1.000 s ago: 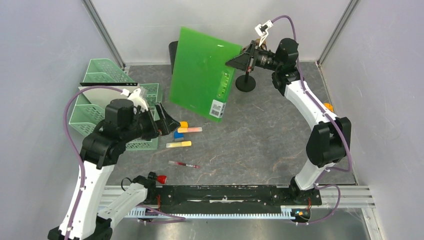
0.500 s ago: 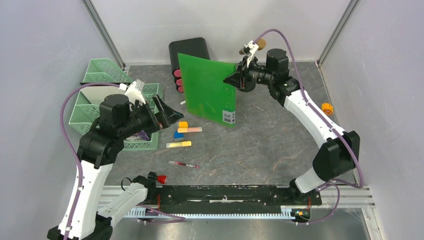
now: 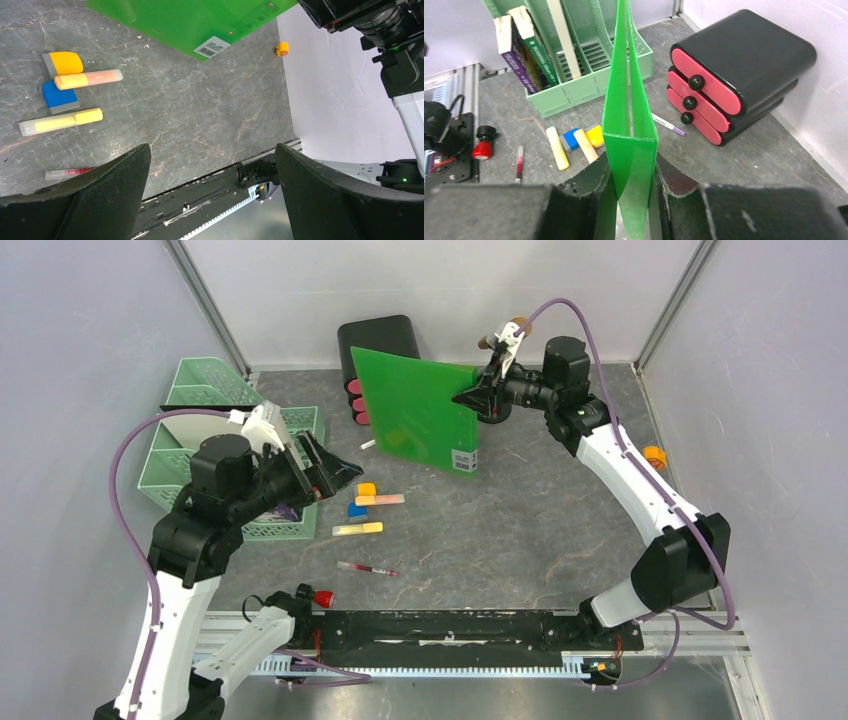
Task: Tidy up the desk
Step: Place the folder in the storage box.
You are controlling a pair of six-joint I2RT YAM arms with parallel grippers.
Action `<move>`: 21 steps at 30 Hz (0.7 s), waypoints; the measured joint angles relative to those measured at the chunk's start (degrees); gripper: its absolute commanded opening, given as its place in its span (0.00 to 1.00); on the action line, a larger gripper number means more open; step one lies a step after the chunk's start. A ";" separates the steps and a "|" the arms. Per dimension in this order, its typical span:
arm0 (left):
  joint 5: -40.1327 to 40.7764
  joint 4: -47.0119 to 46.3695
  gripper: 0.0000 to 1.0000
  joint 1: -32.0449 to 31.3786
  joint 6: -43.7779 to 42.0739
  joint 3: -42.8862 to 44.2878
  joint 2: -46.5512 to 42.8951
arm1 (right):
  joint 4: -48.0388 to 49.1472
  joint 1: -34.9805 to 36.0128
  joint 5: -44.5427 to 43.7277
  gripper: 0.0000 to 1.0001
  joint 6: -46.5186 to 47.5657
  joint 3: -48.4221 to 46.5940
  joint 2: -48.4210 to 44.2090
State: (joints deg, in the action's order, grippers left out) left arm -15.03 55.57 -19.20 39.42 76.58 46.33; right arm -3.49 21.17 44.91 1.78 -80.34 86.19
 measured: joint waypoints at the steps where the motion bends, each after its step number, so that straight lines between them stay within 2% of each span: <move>1: 0.09 0.00 1.00 0.00 0.00 0.00 0.02 | 0.26 -0.22 0.76 0.00 -0.22 0.00 -0.02; 4: 0.52 0.00 1.00 0.00 0.02 0.00 0.00 | 1.73 -1.46 4.26 0.00 -3.48 0.00 0.26; 7: 1.44 0.00 1.00 0.00 0.02 -0.04 -0.15 | 5.75 -3.82 7.23 0.00 -10.82 0.24 1.09; 13: 2.58 -0.02 1.00 0.00 0.02 -0.02 -0.87 | 27.08 -14.40 11.41 0.00 -31.82 9.64 1.75; 17: 2.95 0.00 1.00 0.00 0.02 0.17 -0.87 | 34.56 -14.45 12.81 0.00 -39.08 10.40 3.15; 21: 2.95 0.02 1.00 0.00 0.02 1.95 -0.24 | 37.90 -12.83 14.27 0.00 -41.40 10.43 3.15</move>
State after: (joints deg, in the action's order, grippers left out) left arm -12.08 55.59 -19.20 39.44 78.52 46.09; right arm 34.41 8.34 59.18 -39.62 -69.91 89.34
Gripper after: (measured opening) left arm 0.994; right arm 0.279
